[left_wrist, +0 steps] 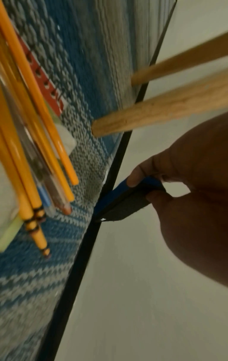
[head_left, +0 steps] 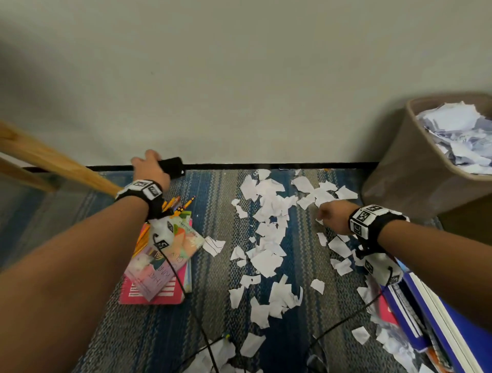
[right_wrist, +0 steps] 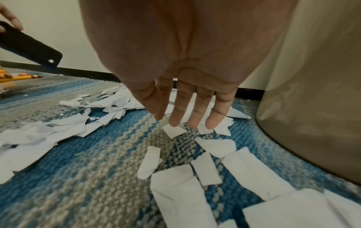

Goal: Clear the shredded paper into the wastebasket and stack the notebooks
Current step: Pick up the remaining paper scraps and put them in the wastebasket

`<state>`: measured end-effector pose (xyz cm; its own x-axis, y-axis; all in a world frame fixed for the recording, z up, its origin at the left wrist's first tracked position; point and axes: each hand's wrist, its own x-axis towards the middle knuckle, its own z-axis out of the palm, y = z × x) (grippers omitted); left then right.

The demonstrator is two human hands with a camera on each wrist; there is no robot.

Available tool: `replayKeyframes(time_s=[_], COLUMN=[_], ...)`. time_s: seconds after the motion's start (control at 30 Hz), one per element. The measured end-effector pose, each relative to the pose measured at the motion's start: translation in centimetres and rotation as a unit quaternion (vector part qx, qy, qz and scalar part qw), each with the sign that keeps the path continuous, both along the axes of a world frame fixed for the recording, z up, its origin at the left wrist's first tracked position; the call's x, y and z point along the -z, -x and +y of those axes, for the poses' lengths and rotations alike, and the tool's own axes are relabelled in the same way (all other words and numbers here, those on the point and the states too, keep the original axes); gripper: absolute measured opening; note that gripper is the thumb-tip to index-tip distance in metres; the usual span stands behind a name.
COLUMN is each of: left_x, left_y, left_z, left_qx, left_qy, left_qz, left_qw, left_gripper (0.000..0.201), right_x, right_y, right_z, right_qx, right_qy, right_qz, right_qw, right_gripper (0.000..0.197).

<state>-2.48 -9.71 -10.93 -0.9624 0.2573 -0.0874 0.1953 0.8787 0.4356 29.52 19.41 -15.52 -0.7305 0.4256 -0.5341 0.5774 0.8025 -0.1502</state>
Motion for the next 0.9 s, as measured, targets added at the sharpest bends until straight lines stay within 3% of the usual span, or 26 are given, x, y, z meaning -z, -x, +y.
replayKeyframes(time_s=[0.1, 0.2, 0.33, 0.43, 0.53, 0.7, 0.9], left_x=[0.8, 2.5, 4.1, 4.0, 3.7, 4.5, 4.4], left_y=[1.3, 2.3, 3.8, 5.4, 7.2, 9.3, 11.1], left_z=[-1.8, -2.8, -3.2, -2.7, -1.5, 1.4, 2.9], left_qx=[-0.029, -0.024, -0.008, 0.03, 0.057, 0.113, 0.116], left_qy=[0.042, 0.104, 0.183, 0.261, 0.274, 0.282, 0.293], left_qz=[-0.037, -0.077, -0.08, -0.094, -0.069, -0.084, -0.049], left_qw=[0.998, 0.991, 0.98, 0.96, 0.958, 0.949, 0.948], left_gripper=[0.04, 0.037, 0.035, 0.016, 0.018, 0.018, 0.02], right_x=[0.5, 1.0, 1.8, 2.4, 3.4, 5.6, 7.0], right_y=[0.4, 1.1, 2.5, 3.7, 4.4, 5.0, 5.7], right_z=[-0.4, -0.5, -0.6, -0.8, -0.8, -0.8, -1.4], right_qx=[-0.02, -0.024, 0.014, 0.04, 0.065, 0.089, 0.084], right_qy=[0.002, 0.008, -0.012, -0.033, -0.049, -0.048, -0.038], right_qz=[0.015, 0.034, 0.071, 0.1, 0.105, 0.071, -0.027], right_qw=[1.0, 0.999, 0.997, 0.994, 0.991, 0.992, 0.995], right_gripper=[0.01, 0.013, 0.03, 0.044, 0.061, 0.074, 0.086])
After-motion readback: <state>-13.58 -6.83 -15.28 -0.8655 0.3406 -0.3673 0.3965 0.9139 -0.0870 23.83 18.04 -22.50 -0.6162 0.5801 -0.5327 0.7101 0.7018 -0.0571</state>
